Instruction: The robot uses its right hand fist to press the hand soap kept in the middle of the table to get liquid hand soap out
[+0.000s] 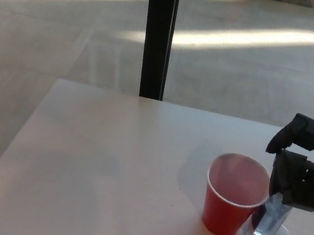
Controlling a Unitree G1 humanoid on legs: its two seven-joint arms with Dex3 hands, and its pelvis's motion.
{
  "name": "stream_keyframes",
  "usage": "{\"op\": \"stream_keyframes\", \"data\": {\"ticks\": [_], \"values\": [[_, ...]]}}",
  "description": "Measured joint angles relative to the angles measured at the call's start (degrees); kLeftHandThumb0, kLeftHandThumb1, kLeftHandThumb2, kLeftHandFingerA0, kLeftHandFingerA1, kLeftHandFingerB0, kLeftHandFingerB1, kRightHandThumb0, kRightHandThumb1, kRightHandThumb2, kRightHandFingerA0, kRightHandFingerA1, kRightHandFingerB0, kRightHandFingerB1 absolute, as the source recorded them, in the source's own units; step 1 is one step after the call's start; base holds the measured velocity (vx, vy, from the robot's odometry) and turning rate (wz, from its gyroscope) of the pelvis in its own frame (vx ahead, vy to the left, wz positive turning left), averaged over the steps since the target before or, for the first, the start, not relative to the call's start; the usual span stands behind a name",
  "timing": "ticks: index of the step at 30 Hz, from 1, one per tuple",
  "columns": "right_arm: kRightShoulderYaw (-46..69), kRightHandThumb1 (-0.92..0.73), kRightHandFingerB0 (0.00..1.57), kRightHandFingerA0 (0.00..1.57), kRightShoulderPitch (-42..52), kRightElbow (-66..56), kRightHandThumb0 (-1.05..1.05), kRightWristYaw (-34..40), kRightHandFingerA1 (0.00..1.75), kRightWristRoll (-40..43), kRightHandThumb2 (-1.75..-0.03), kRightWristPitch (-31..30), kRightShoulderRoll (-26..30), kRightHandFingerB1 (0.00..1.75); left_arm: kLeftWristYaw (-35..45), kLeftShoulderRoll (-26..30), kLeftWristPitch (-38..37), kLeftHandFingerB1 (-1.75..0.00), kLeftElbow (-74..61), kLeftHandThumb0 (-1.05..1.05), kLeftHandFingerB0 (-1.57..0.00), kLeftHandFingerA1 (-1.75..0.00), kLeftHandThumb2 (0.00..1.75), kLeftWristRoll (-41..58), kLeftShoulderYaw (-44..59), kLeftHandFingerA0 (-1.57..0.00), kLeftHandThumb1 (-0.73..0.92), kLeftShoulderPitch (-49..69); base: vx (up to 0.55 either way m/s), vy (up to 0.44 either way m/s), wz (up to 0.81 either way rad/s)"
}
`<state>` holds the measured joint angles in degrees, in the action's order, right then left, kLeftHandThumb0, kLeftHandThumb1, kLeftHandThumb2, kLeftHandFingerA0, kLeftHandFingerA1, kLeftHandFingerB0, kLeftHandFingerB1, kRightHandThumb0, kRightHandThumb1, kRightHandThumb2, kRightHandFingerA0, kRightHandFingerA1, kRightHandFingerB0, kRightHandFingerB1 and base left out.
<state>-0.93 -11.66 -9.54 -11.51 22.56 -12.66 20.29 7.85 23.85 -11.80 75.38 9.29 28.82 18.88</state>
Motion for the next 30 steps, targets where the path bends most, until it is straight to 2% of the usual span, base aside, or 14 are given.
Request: {"op": "stream_keyframes", "data": {"ticks": [1, 7, 8, 11, 14, 15, 16, 18, 20, 21, 22, 23, 27, 30], "values": [[0.09, -0.59, 0.90, 1.22, 0.00, 0.00, -0.20, 0.10, 1.54, 0.02, -1.22, 0.06, -0.10, 1.33, 0.00, 0.00, 0.00, -0.49, 0.00, -0.53, -0.55, -0.59, 0.61, 0.00, -0.07, -0.77, 0.72, 0.00, 0.00, 0.000, 0.00], [0.91, -0.61, 0.89, 1.20, -0.01, 0.39, -0.23, 0.82, 1.51, 0.17, -1.20, 0.45, -1.14, 1.31, 0.02, 0.00, 0.00, -0.50, 0.00, -0.53, -0.56, -0.63, 0.61, 0.02, -0.16, -0.76, 0.72, 0.00, 0.00, 0.000, 0.00], [0.99, -0.65, 0.71, 0.90, -0.01, 0.39, -0.14, 0.97, 1.75, 0.18, -1.14, 0.47, -1.30, 1.57, 0.03, 0.00, 0.00, -0.50, 0.00, -0.54, -0.58, -0.63, 0.61, 0.04, -0.16, -0.78, 0.71, 0.00, 0.00, 0.000, 0.00], [1.48, -0.65, 0.72, 0.91, 0.00, 0.43, -0.14, 1.18, 1.75, 0.36, -1.15, 0.47, -1.88, 1.57, 0.04, 0.00, 0.00, -0.50, 0.00, -0.54, -0.57, -0.63, 0.61, 0.09, -0.14, -0.77, 0.71, 0.09, 0.00, 0.000, 0.00], [1.76, -0.61, 0.67, 0.93, -0.09, 0.41, -0.15, 1.27, 1.75, 0.51, -1.20, 0.46, -2.19, 1.67, 0.08, 0.00, 0.00, -0.50, -0.01, -0.53, -0.55, -0.62, 0.61, 0.12, -0.14, -0.74, 0.72, 0.20, 0.00, 0.000, 0.00], [1.90, -0.66, 0.70, 0.90, -0.25, 0.40, -0.17, 1.27, 1.75, 0.56, -1.11, 0.44, -2.22, 1.61, 0.10, 0.00, 0.00, -0.50, -0.01, -0.54, -0.56, -0.62, 0.61, 0.13, -0.14, -0.76, 0.71, 0.24, 0.00, 0.000, 0.00], [2.11, -0.63, 0.65, 0.93, -0.54, 0.29, -0.15, 1.31, 1.75, 0.62, -1.17, 0.42, -2.26, 1.71, 0.13, 0.00, 0.00, -0.50, -0.01, -0.53, -0.56, -0.62, 0.61, 0.13, -0.14, -0.77, 0.72, 0.30, 0.00, 0.000, 0.00], [2.30, -0.59, 0.64, 0.95, -0.85, 0.01, -0.12, 1.40, 1.75, 0.76, -1.24, 0.14, -2.40, 1.75, 0.14, -0.01, 0.00, -0.50, -0.01, -0.54, -0.56, -0.62, 0.61, 0.13, -0.14, -0.77, 0.72, 0.42, 0.00, 0.000, 0.00], [2.43, -0.61, 0.65, 0.95, -1.37, -0.38, -0.15, 1.47, 1.75, 1.02, -1.21, -0.36, -2.50, 1.69, 0.14, -0.01, -0.01, -0.50, -0.02, -0.53, -0.57, -0.63, 0.61, 0.13, -0.15, -0.77, 0.71, 0.54, 0.00, 0.000, 0.00], [2.54, -0.72, 0.70, 0.89, -1.82, -0.60, -0.43, 1.56, 1.75, 1.25, -0.89, -0.82, -2.60, 1.55, 0.14, -0.02, 0.00, -0.46, -0.02, -0.46, -0.48, -0.59, 0.62, 0.14, -0.14, -0.68, 0.72, 0.59, 0.00, 0.000, 0.00], [2.64, -0.61, 0.65, 0.95, -2.18, -0.69, -0.17, 1.64, 1.75, 1.45, -1.18, -1.33, -2.67, 1.68, 0.15, -0.03, 0.00, -0.48, -0.02, -0.53, -0.57, -0.60, 0.61, 0.15, -0.13, -0.77, 0.71, 0.62, 0.00, 0.000, 0.00], [2.79, -0.60, 0.64, 0.94, -2.59, -0.81, -0.16, 1.75, 1.75, 1.70, -1.23, -1.89, -2.78, 1.65, 0.14, -0.04, 0.00, -0.49, -0.01, -0.53, -0.58, -0.61, 0.61, 0.15, -0.16, -0.76, 0.71, 0.65, 0.00, 0.000, 0.00], [3.43, -0.59, 0.65, 0.95, -4.85, -0.85, -0.19, 2.29, 1.75, 2.70, -1.24, -4.68, -3.29, 1.65, 0.13, -0.04, 0.00, -0.49, 0.01, -0.54, -0.58, -0.59, 0.61, 0.14, -0.21, -0.75, 0.72, 0.69, 0.00, 0.000, 0.00], [4.02, -0.61, 0.76, 0.95, -7.04, -0.83, -0.24, 2.79, 1.75, 3.39, -1.17, -6.84, -3.76, 1.43, 0.13, -0.04, 0.00, -0.50, 0.01, -0.54, -0.56, -0.62, 0.61, 0.14, -0.23, -0.76, 0.72, 0.70, 0.00, 0.000, 0.00]]}}
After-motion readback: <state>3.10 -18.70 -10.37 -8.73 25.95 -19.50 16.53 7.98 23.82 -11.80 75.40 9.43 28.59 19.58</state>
